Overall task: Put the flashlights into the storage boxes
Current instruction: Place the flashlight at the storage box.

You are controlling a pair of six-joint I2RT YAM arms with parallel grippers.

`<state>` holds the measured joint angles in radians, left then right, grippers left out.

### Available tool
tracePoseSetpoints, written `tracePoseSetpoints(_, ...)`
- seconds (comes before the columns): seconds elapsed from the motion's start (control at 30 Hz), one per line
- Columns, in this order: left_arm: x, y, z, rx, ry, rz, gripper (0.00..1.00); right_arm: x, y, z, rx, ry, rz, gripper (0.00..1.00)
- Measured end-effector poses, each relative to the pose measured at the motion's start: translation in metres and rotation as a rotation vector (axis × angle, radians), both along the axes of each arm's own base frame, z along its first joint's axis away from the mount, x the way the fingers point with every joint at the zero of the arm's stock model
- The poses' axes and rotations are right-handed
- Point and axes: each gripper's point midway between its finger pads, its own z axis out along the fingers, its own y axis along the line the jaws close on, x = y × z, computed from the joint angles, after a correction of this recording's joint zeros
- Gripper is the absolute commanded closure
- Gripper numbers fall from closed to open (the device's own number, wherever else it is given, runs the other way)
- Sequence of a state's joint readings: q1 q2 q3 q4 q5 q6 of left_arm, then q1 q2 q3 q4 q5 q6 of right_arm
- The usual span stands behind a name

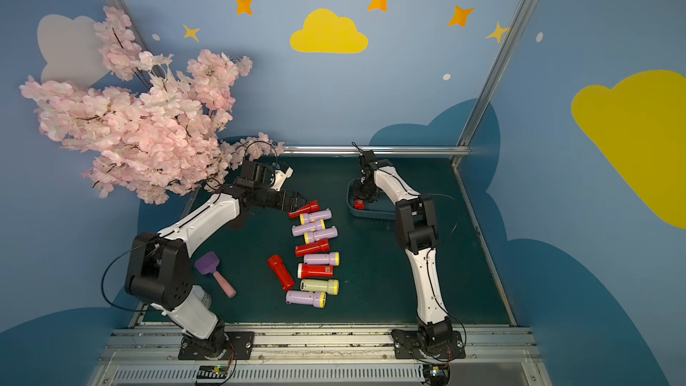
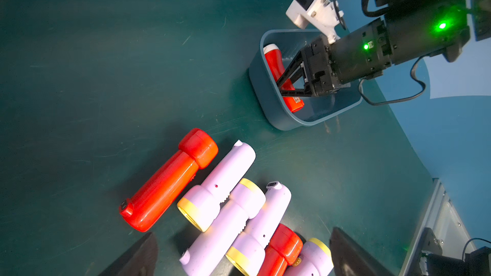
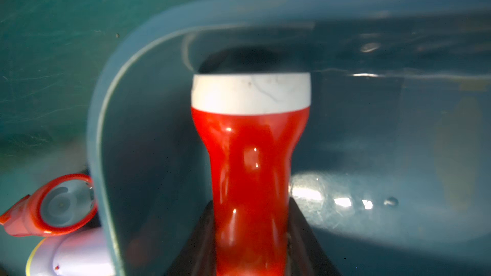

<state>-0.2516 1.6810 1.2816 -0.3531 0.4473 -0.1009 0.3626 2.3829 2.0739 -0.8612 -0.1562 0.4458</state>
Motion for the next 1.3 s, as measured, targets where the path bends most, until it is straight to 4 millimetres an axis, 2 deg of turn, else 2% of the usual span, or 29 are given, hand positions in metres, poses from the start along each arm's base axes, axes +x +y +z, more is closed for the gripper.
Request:
tracePoseSetpoints(0.33,0.000,0.000,0.000,0.000,0.001,-0.001,0.01,0.000,0.004,0.004,0.027,0.007,0.008,0.56)
tracePoseSetpoints(0.63,0.000,0.000,0.001,-0.003,-0.002,-0.002,0.01,-0.001,0.002,0.011,0.026,0.007,0.013,0.55)
tracePoseSetpoints(0.8,0.001,-0.001,0.002,-0.008,-0.009,-0.005,0.01,-0.004,-0.001,0.036,0.025,-0.026,0.020,0.55)
tracePoseSetpoints(1.1,-0.002,-0.004,-0.003,-0.011,-0.003,-0.007,0.01,-0.027,-0.004,0.103,0.016,-0.128,0.076,0.55)
tracePoseSetpoints(1.2,-0.008,-0.006,-0.009,-0.007,0.013,-0.009,0.01,-0.040,0.004,0.114,0.014,-0.143,0.119,0.55)
tracePoseSetpoints(1.3,-0.020,-0.007,-0.009,0.005,0.022,-0.011,0.01,-0.057,0.012,0.114,0.007,-0.133,0.160,0.55)
